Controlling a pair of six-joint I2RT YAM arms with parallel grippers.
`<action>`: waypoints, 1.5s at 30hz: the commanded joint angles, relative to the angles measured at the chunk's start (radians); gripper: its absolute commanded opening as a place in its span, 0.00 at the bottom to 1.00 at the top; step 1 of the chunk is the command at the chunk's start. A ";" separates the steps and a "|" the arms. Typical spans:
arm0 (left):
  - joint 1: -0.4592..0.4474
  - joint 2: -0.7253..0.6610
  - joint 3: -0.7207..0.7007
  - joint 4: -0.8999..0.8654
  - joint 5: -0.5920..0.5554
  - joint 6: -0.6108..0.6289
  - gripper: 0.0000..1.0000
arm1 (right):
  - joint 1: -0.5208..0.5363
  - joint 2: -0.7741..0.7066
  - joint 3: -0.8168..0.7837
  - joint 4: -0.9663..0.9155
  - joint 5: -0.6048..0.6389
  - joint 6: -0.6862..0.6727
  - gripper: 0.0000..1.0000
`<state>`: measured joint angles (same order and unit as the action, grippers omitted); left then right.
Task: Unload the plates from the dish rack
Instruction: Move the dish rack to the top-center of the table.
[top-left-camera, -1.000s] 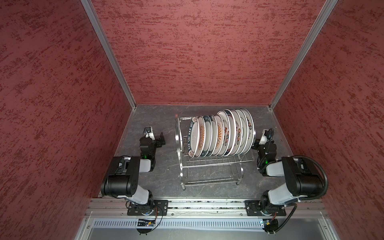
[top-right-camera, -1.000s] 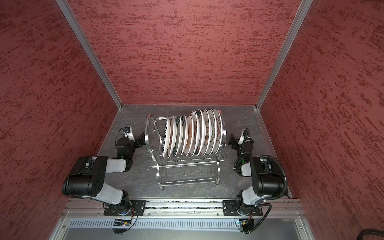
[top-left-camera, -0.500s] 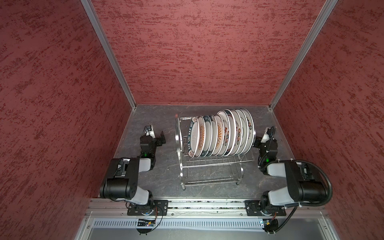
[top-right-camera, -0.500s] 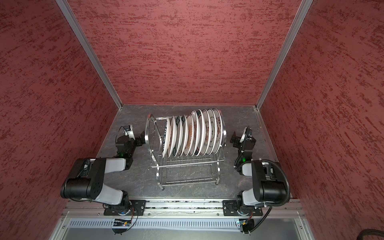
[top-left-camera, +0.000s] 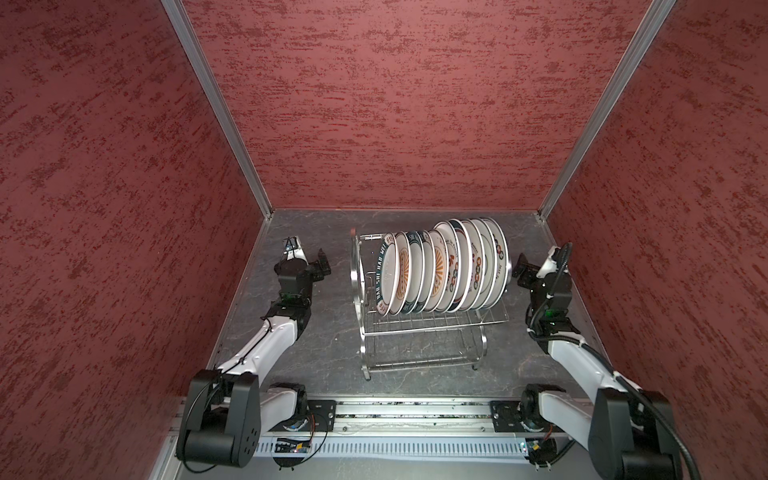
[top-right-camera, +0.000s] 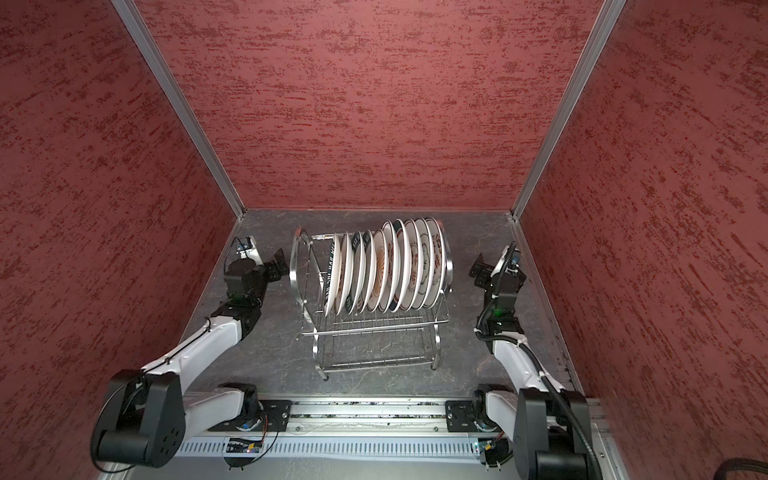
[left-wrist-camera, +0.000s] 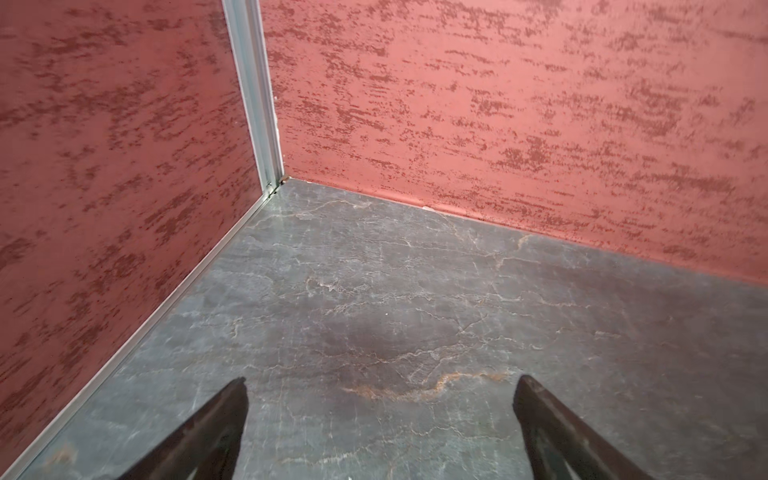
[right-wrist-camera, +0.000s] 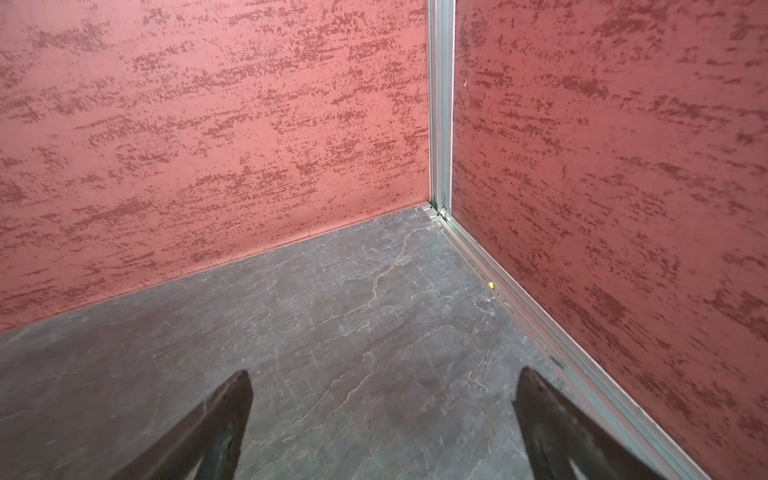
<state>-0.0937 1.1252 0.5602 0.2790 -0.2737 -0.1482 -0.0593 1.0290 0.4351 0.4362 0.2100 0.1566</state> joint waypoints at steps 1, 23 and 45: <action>-0.021 -0.088 0.031 -0.287 -0.019 -0.143 0.99 | 0.007 -0.100 0.047 -0.240 -0.110 0.049 0.99; -0.124 -0.260 0.127 -0.881 0.512 -0.528 0.99 | 0.006 -0.146 0.269 -0.850 -0.600 0.242 0.99; -0.175 -0.167 0.155 -0.775 0.760 -0.560 0.89 | 0.018 -0.035 0.234 -0.738 -0.995 0.280 0.77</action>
<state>-0.2619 0.9501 0.7090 -0.5373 0.4614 -0.7097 -0.0532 0.9932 0.6792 -0.3630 -0.7177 0.4290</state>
